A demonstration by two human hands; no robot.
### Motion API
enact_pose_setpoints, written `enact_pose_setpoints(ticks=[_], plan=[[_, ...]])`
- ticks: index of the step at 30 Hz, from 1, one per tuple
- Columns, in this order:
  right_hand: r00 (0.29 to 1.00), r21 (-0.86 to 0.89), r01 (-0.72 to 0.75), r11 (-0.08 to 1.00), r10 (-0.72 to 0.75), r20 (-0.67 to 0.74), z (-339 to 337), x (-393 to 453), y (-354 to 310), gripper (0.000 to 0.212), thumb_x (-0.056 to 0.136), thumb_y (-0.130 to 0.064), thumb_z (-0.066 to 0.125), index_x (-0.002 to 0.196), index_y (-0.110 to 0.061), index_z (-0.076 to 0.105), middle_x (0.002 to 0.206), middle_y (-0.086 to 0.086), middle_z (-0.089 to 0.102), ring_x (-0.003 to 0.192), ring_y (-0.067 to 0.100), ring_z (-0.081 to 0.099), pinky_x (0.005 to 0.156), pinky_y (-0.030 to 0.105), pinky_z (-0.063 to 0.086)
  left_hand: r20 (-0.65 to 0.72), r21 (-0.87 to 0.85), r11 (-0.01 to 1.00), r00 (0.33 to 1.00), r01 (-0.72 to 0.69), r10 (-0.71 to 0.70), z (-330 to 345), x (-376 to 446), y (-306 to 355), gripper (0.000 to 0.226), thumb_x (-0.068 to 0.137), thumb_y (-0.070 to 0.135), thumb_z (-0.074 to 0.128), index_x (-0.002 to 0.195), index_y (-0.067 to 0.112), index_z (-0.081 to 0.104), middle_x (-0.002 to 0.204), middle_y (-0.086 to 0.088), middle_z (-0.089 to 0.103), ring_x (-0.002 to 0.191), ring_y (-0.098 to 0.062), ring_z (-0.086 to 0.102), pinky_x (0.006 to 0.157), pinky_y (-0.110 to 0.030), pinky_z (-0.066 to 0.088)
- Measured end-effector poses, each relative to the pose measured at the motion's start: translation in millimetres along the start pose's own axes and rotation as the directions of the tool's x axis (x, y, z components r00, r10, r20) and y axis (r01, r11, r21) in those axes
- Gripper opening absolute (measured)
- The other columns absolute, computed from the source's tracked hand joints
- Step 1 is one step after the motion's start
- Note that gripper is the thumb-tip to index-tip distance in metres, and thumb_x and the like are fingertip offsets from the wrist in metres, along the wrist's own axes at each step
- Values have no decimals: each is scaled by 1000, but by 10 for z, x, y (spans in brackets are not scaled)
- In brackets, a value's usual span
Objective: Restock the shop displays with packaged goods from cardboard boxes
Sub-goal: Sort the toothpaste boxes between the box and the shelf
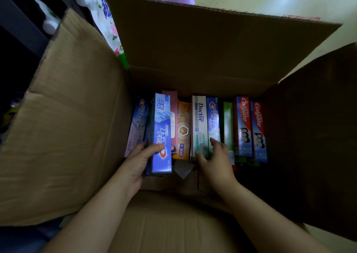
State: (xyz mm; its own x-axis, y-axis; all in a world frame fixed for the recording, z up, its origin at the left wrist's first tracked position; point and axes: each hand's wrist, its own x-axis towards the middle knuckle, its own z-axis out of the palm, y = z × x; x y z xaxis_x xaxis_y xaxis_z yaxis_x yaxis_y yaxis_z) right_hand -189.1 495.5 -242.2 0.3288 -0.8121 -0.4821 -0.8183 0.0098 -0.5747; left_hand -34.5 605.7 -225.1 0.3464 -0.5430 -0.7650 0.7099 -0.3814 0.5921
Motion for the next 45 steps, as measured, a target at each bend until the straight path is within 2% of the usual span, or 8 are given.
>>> enact_pose_setpoints(ticks=[7, 12, 21, 24, 27, 37, 42, 45], plan=[[997, -131, -60, 990, 53, -60, 234, 265, 0, 102, 80, -38, 74, 152, -12, 6, 159, 13, 1, 146, 30, 0, 119, 42, 16, 9, -12, 1000, 1000, 6, -6, -30, 14, -16, 48, 56, 22, 78, 101, 18, 61, 75, 1, 75, 65, -8, 70, 52, -21, 53], [987, -199, -66, 978, 35, -154, 291, 287, 59, 112, 72, -45, 78, 152, -10, 6, 154, 15, 13, 141, 31, 12, 116, 43, 17, 31, -13, 1000, 1000, 4, -3, -20, 25, -19, 51, 59, 23, 76, 107, 16, 61, 77, 0, 75, 67, -10, 71, 52, -21, 54], [999, -215, 33, 976, -38, -22, 384, 212, 97, 107, 69, -44, 80, 150, -26, 13, 153, 9, 5, 141, 32, 18, 115, 46, 27, 30, -9, 1000, 1000, -5, 5, -20, 26, -19, 47, 59, 31, 69, 104, 18, 62, 79, -1, 75, 70, -12, 71, 55, -24, 55], [998, -119, 57, 991, -54, 29, 427, 231, 88, 103, 71, -38, 81, 150, -28, 16, 156, 6, 6, 143, 30, 17, 116, 44, 26, 46, -18, 1000, 999, -25, 25, -11, 14, -7, 42, 59, 19, 76, 98, 15, 63, 74, -1, 74, 64, -11, 70, 51, -21, 54], [994, -58, 61, 996, -55, 89, 413, 239, 99, 97, 78, -24, 77, 151, -30, 14, 156, 6, 14, 144, 26, 18, 116, 44, 26, 22, -37, 999, 999, -31, 31, -5, 0, 4, 39, 63, 28, 67, 100, 16, 62, 74, 0, 74, 65, -12, 69, 49, -21, 54], [998, 64, 14, 998, -18, 58, 243, 219, 92, 87, 83, -1, 66, 151, -27, 18, 150, 6, 31, 138, 24, 32, 112, 38, 34, -32, -28, 999, 999, -16, 15, 6, -27, 31, 10, 85, 23, 60, 95, 21, 59, 68, 3, 73, 72, -14, 66, 52, -25, 53], [986, 398, -143, 906, 163, -16, 141, 202, 29, 74, 87, -6, 64, 149, -21, 26, 141, 6, 49, 124, 22, 52, 97, 34, 48, -29, -31, 999, 1000, -11, 11, 18, -38, 52, 8, 86, 22, 59, 94, 20, 58, 65, 2, 73, 64, -11, 69, 54, -24, 54], [975, 479, -155, 864, 212, -66, 25, 206, 33, 61, 91, -9, 61, 146, -15, 36, 142, 7, 49, 125, 22, 51, 100, 33, 46, -28, -34, 999, 1000, -8, 7, 33, -48, 62, 7, 87, 23, 59, 94, 21, 58, 64, 3, 73, 62, -9, 69, 57, -25, 52]])
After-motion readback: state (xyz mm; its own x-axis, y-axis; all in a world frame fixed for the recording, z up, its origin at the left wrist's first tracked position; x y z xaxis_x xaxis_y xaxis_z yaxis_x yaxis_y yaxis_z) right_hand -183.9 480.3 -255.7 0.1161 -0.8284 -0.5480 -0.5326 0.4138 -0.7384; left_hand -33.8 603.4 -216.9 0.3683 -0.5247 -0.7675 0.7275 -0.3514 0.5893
